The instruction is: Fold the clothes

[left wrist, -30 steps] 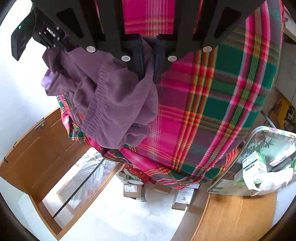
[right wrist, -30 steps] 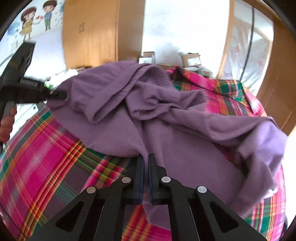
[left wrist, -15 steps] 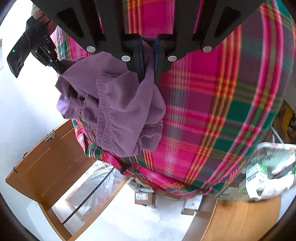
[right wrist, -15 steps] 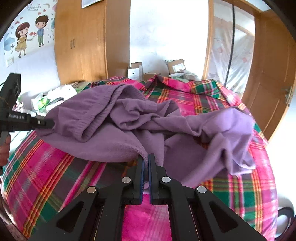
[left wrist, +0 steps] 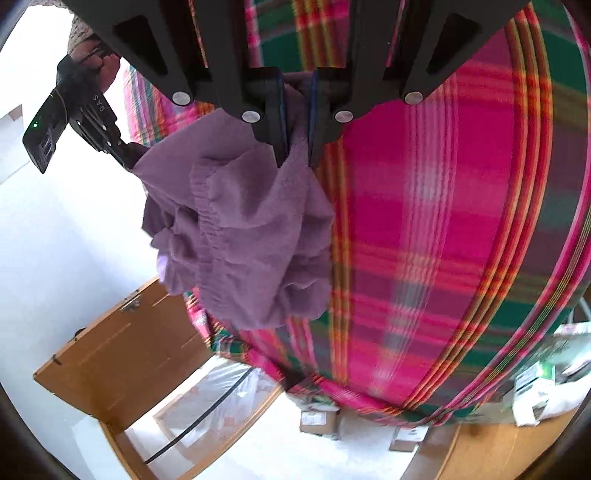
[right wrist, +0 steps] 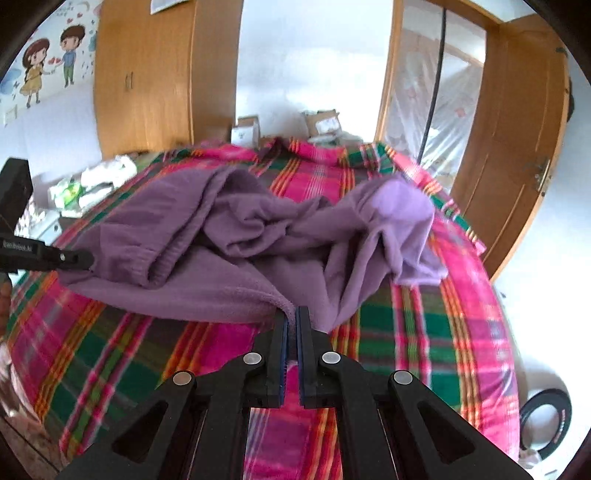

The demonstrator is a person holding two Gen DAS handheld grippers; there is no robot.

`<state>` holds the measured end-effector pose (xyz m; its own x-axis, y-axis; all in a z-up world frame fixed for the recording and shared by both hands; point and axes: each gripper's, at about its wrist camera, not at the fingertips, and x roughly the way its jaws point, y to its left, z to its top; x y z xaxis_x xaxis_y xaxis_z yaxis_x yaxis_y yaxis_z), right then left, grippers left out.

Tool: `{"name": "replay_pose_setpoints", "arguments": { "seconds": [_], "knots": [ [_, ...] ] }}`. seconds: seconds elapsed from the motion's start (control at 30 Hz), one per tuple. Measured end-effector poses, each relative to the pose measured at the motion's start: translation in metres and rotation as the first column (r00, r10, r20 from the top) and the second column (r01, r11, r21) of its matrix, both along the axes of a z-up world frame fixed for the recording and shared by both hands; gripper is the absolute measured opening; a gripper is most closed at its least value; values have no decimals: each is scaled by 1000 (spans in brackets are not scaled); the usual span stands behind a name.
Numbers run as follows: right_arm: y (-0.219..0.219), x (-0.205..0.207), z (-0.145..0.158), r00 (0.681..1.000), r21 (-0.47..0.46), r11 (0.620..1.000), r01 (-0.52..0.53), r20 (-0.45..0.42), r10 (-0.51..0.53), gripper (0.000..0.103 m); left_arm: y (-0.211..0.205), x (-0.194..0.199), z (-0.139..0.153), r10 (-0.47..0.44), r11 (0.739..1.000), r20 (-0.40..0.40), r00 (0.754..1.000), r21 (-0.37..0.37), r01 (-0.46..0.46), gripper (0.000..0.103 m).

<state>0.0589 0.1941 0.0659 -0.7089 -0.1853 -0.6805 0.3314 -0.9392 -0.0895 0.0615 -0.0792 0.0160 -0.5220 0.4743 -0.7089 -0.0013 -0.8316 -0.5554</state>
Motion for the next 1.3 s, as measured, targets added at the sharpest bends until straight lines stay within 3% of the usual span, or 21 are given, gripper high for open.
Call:
{"name": "replay_pose_setpoints", "arguments": {
  "seconds": [0.27,0.43,0.57,0.7,0.93,1.0,1.2,1.3],
  "knots": [
    [-4,1,-14,996,8,999,-36,85,35,5,-7,8,-17,37,998,50,998,-54,-34,12],
    [2,3,-7,995,-32,999,-34,98,37,12,-8,21,0,74,987,-16,997,-141,-75,19],
    [7,11,3,996,-101,994,-32,80,40,18,-2,23,16,33,986,-63,997,-161,-43,21],
    [6,12,6,991,-250,966,-71,92,96,25,2,22,23,34,985,-80,996,-164,-47,22],
    [-37,-15,-15,967,-349,927,-135,158,201,29,29,12,21,-44,987,-92,995,-158,29,27],
    [-45,-27,-21,958,-413,902,-126,184,218,37,39,14,21,-97,980,-108,989,-184,76,29],
    [-61,-61,-32,936,-479,875,-72,269,225,38,55,7,15,-148,962,-105,983,-245,119,30],
    [-65,-74,-38,917,-543,838,-56,303,258,39,58,8,14,-182,959,-139,973,-245,144,35]
  ]
}}
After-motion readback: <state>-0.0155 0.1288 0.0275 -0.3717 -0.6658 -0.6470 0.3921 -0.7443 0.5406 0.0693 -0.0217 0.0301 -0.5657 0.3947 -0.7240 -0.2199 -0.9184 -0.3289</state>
